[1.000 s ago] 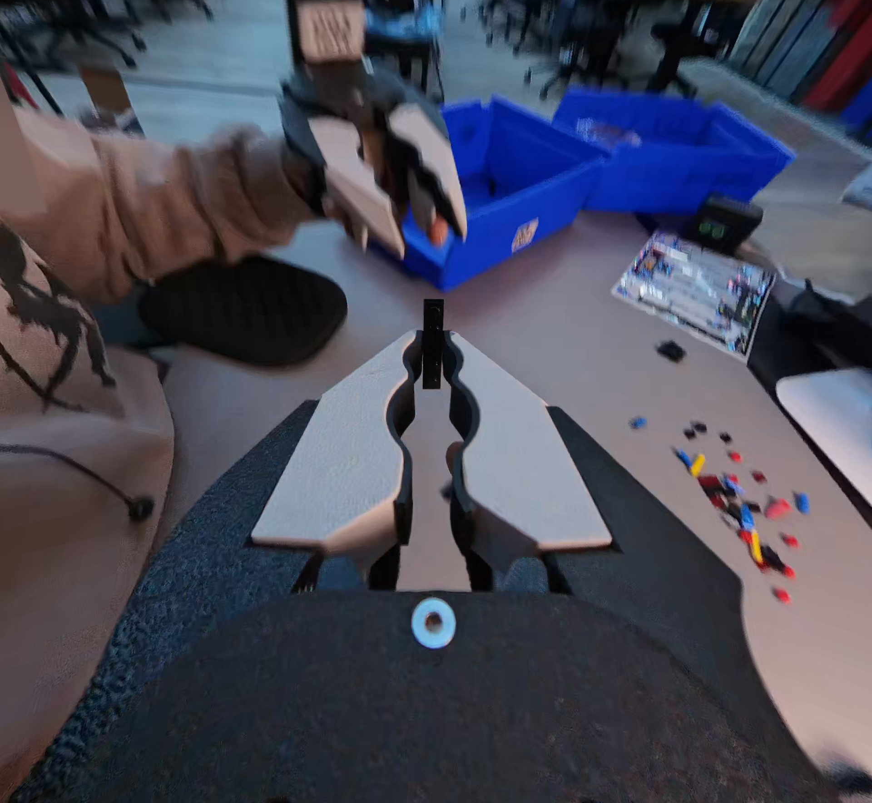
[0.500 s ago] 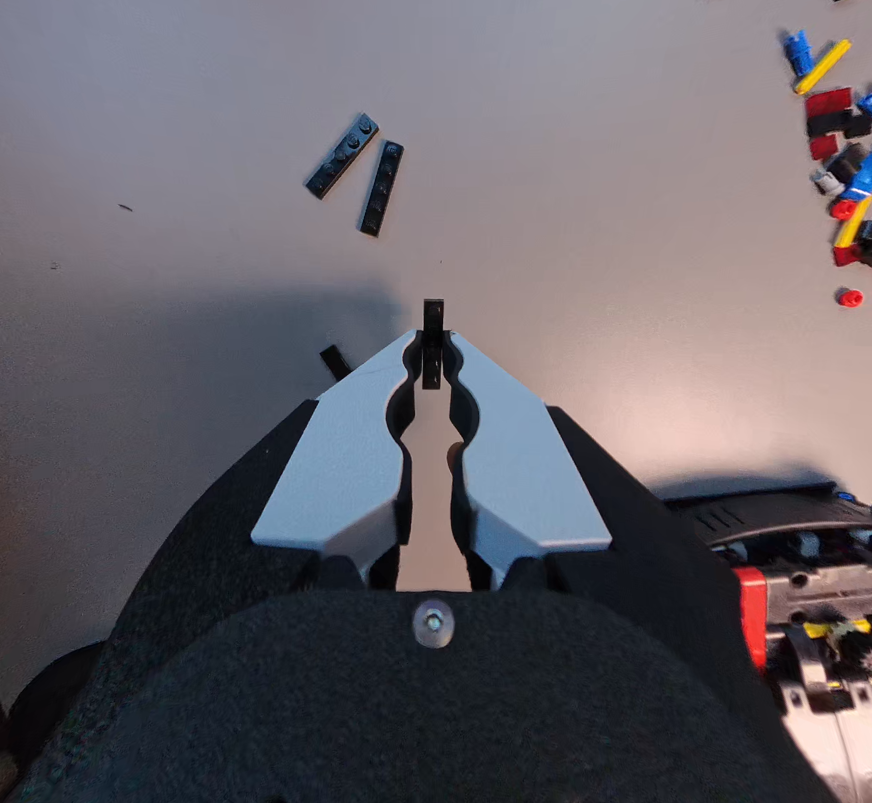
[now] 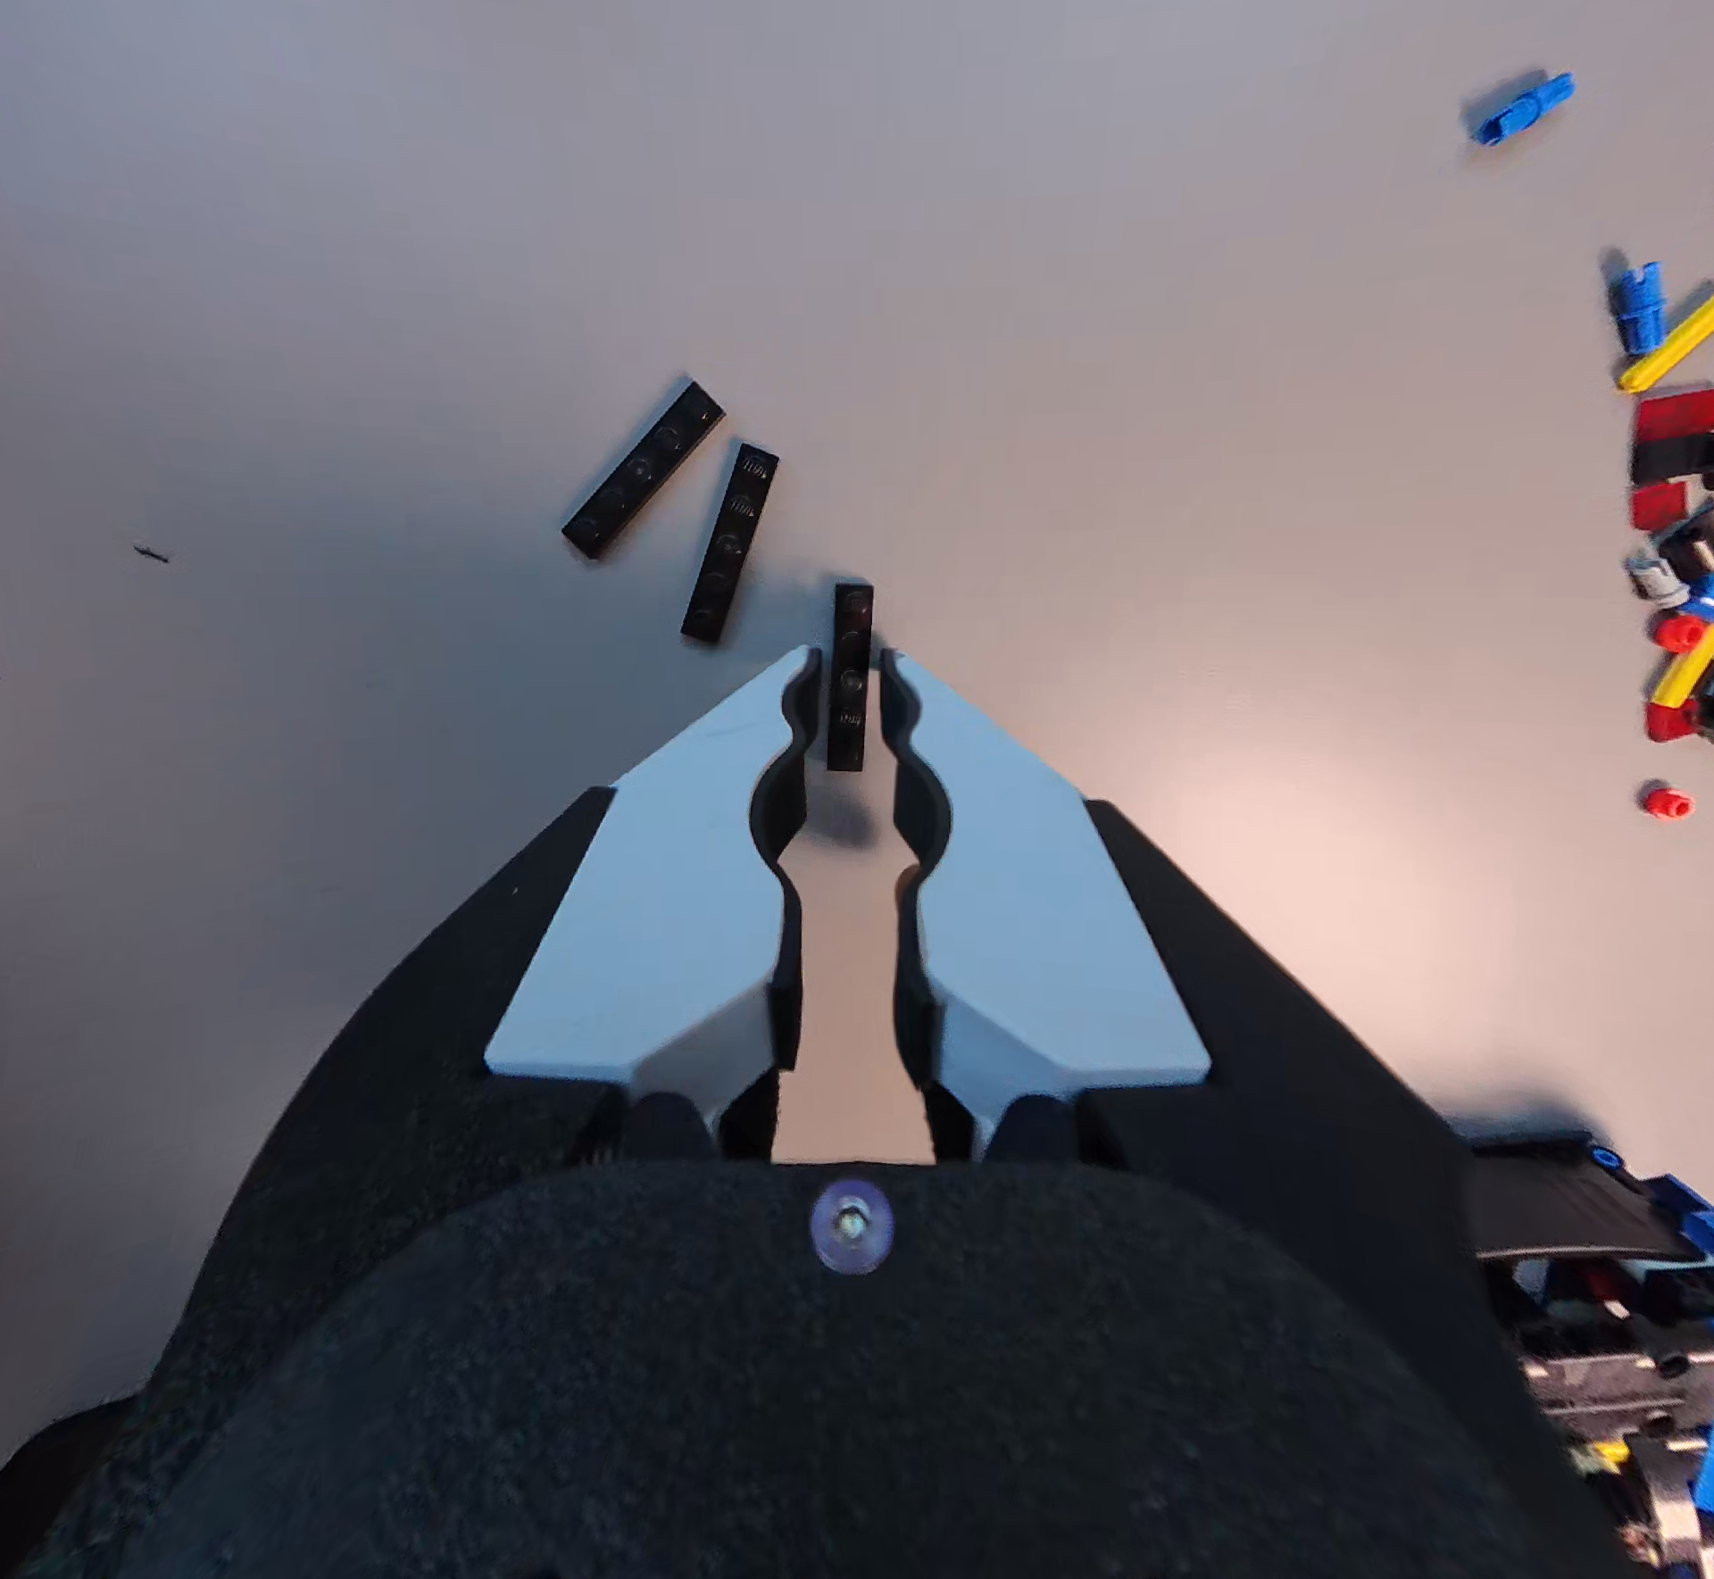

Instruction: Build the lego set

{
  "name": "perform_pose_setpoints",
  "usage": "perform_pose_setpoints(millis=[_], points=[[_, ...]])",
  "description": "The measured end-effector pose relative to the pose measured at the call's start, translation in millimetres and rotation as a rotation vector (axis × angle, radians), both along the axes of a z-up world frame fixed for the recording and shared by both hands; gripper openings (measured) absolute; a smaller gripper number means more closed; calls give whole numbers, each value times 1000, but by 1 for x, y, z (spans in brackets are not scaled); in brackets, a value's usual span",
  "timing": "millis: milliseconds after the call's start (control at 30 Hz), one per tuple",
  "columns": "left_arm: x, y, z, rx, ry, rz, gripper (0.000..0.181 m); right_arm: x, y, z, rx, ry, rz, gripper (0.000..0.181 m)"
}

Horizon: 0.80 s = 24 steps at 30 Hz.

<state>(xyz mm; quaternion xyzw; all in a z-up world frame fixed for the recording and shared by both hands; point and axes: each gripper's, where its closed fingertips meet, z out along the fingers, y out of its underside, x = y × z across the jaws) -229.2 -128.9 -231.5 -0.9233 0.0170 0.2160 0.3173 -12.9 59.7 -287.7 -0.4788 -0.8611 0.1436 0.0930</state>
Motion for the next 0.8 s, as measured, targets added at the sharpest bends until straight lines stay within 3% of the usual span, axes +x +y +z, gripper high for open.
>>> perform_pose_setpoints(millis=[67,167,300,433,600,800], points=[[36,21,20,108,-44,-121,36,-3,4,5,8,44,-10,26],[102,53,31,218,-186,-365,35,-3,-3,31,-98,200,1,30],[160,85,3,160,-346,-571,42,28,1,46,-146,321,18,30],[183,112,-36,7,-356,-749,52,73,-15,33,-187,315,127,30],[199,136,-55,-89,-452,-862,67,77,-14,16,-212,299,89,32],[211,147,-54,-54,-432,-838,46,74,-8,3,-156,234,79,26]])
